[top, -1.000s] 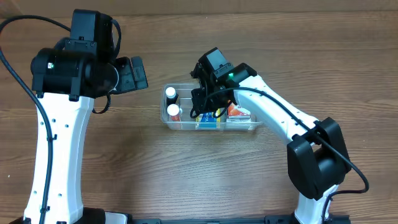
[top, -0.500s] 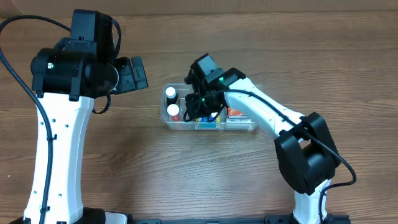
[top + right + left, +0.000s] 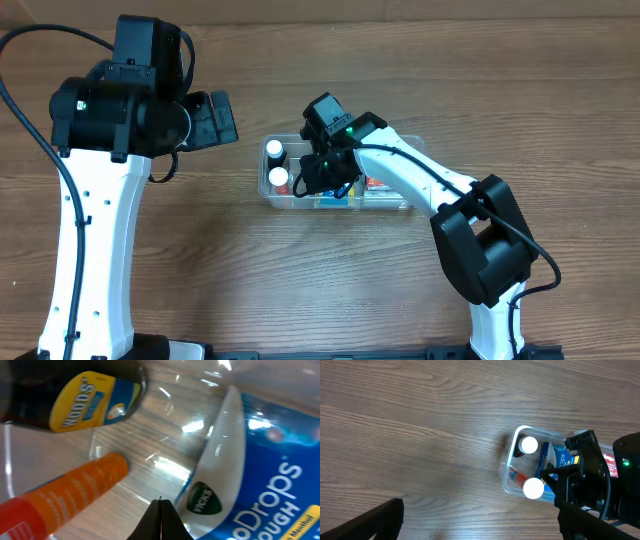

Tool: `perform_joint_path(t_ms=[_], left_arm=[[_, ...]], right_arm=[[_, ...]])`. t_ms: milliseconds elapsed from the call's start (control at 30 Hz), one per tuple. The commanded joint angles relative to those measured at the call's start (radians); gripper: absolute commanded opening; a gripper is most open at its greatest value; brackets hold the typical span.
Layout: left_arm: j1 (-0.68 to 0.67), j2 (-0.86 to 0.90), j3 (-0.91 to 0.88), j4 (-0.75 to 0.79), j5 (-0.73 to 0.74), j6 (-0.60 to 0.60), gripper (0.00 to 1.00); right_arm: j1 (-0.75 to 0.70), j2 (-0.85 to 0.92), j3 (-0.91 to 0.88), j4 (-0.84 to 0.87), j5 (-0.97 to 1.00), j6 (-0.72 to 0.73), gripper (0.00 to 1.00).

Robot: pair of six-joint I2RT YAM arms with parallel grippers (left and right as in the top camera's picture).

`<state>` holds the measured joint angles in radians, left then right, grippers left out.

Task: Pack container

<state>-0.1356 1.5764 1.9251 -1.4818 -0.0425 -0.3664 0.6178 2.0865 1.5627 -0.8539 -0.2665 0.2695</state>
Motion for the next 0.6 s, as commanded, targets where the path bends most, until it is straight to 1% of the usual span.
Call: perform_joint_path(t_ms=[0,267,467,567], left_arm=[[0.004,0.005,0.008,0.001,-0.017,0.011,1.0],[0.004,0.005,0.008,0.0,-0.017,0.011,1.0],[0.004,0.005,0.008,-0.002,-0.017,0.011,1.0],[0.004,0.005,0.008,-0.004,-0.017,0.011,1.0]], right_arm=[[0.001,0.003,0.008,0.003,0.031,0.015,0.04],[0.0,0.003,0.008,0.004,0.051,0.015,0.04],[-0.002,0.003,0.008,0.004,0.096,0.019,0.04],[-0.004,0.003,0.008,0.002,0.154,0.046,0.04]])
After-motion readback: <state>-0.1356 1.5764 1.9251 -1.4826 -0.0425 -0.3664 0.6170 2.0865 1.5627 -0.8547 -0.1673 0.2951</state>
